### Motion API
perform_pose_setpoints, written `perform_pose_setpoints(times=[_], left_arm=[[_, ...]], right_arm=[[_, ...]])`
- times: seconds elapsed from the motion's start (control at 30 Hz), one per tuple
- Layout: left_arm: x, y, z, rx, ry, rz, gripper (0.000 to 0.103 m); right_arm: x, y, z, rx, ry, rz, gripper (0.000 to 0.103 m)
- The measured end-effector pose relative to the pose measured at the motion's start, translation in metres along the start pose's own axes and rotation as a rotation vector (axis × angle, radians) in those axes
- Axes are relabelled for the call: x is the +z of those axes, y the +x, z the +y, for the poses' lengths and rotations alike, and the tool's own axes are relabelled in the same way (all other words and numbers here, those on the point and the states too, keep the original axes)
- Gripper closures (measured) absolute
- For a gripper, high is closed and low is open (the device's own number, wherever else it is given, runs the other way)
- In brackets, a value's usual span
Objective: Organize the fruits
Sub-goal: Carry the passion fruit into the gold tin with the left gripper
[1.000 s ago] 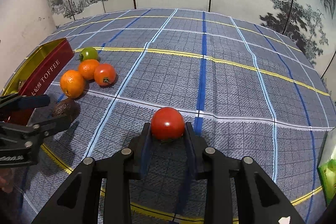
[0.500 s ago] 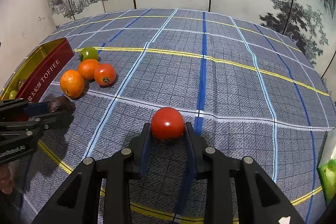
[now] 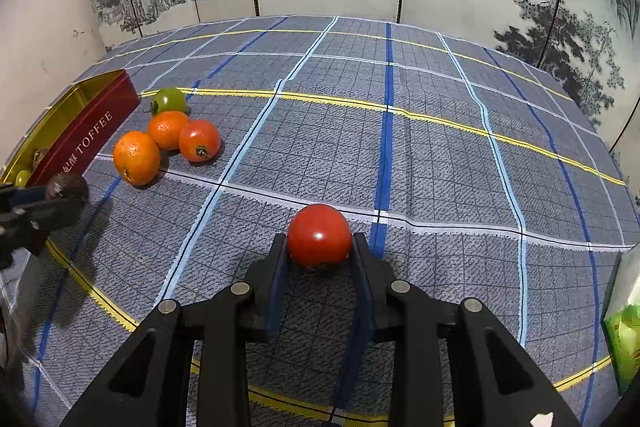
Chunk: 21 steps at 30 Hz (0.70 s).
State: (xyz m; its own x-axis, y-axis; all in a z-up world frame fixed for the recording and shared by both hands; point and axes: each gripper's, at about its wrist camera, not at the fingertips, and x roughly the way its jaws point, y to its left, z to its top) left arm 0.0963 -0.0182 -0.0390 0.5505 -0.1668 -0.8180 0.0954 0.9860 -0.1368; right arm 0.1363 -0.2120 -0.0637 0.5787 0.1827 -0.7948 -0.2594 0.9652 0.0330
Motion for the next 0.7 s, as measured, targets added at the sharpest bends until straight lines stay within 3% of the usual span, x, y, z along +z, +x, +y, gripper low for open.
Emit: perform_pose_setpoints(times=[0.2,0.43,0.7], left_arm=[[0.008,-0.029,0.014,0.022,-0.009,-0.056,0.070],[0.015,-0.057,0.055,0.100,-0.053,-0.112,0.070],[0.008,-0.061,0.108,0.168,-0.146,-0.096,0.070]], right_arm=[[0.000,0.000,0.000,-0.001,-0.001,0.000,0.074],[0.000,0.000,0.000,-0.002,-0.001,0.000,0.074],[0.000,0.000,0.001,-0.003,-0.002,0.000,0.074]])
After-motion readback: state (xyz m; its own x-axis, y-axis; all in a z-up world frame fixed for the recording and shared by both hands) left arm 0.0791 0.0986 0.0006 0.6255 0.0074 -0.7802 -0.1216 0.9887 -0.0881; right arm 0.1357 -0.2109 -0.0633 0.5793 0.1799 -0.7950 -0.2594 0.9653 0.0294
